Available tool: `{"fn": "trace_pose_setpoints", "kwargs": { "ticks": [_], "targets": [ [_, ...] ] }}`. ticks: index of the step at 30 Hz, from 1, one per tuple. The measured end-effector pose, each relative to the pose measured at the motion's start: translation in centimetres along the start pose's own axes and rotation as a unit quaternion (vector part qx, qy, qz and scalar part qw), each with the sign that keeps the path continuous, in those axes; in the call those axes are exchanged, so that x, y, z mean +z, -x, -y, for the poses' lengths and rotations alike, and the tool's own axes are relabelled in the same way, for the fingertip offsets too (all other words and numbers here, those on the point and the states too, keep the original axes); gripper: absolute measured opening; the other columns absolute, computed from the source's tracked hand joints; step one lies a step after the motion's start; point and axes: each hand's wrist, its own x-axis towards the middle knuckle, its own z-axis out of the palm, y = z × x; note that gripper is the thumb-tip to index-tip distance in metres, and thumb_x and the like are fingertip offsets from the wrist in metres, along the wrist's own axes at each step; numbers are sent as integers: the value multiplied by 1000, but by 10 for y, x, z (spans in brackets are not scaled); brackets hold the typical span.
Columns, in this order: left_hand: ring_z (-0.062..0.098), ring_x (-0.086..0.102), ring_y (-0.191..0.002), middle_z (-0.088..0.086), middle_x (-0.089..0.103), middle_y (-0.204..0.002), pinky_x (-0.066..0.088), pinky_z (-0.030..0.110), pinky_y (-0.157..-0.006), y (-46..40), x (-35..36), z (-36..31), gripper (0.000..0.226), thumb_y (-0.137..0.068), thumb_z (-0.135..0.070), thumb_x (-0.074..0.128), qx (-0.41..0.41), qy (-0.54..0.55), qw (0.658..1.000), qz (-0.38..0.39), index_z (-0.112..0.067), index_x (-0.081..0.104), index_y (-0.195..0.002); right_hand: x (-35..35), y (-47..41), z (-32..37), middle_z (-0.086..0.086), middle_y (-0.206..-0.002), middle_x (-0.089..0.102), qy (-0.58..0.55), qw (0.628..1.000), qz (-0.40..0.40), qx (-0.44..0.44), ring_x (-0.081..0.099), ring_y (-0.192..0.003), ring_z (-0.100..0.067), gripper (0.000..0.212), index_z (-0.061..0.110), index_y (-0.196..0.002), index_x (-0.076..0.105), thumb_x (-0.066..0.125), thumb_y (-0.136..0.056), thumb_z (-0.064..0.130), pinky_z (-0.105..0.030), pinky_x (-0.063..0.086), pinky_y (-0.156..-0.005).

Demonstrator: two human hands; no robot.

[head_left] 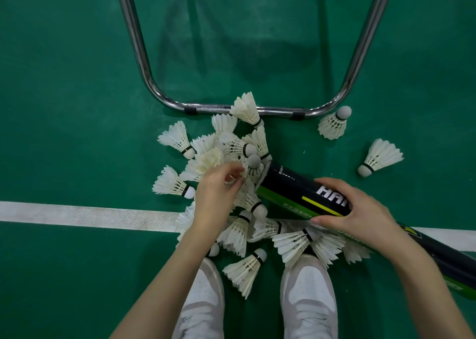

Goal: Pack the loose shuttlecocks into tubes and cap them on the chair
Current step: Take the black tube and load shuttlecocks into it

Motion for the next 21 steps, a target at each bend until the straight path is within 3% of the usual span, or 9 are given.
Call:
{"fn": "trace_pose_setpoints", "kwargs": {
  "ticks": [3, 7, 11, 16, 21],
  "targets": [
    [12, 58, -79, -12, 61, -82, 50, 34, -74, 2, -2, -3, 17, -82, -8, 69, 7, 4, 1000, -20, -15, 70, -97, 0, 2, -2, 13, -108, 59, -4, 1000, -4, 4, 55, -95, -9, 63, 71, -106, 32, 74, -60, 57, -34, 46, -84],
    [-5, 59, -76, -21, 63, -81, 49, 23, -75, 6, -9, -9, 15, -83, -16, 69, -37, 47, 997, -41, -24, 68, -95, -1, 4, -4, 15, -108, 58, -26, 1000, -15, 6, 56, -94, -7, 64, 70, -107, 34, 74, -58, 57, -32, 46, -84],
    [1, 63, -77, -13, 68, -81, 51, 19, -75, 10, -14, -17, 19, -82, -11, 70, -92, 143, 984, -53, -27, 67, -92, 1, 5, -3, 13, -108, 58, -20, 1000, -9, 5, 56, -94, -9, 64, 71, -106, 33, 74, -59, 56, -33, 46, -85],
    [6, 65, -79, -4, 68, -83, 51, 16, -73, 13, -32, -26, 18, -83, -7, 68, -105, 212, 966, -102, -22, 68, -92, -4, 4, -6, 12, -108, 58, -39, 999, -6, 6, 56, -96, -10, 68, 64, -114, 37, 76, -60, 53, -38, 47, -87],
    [2, 64, -79, -6, 68, -84, 48, 12, -71, 9, -48, -33, 14, -84, -12, 68, -116, 254, 949, -146, -22, 67, -93, -10, 2, -7, 10, -108, 58, -41, 999, -11, -6, 57, -96, -13, 69, 63, -115, 40, 76, -57, 54, -41, 48, -87]
  ]
}}
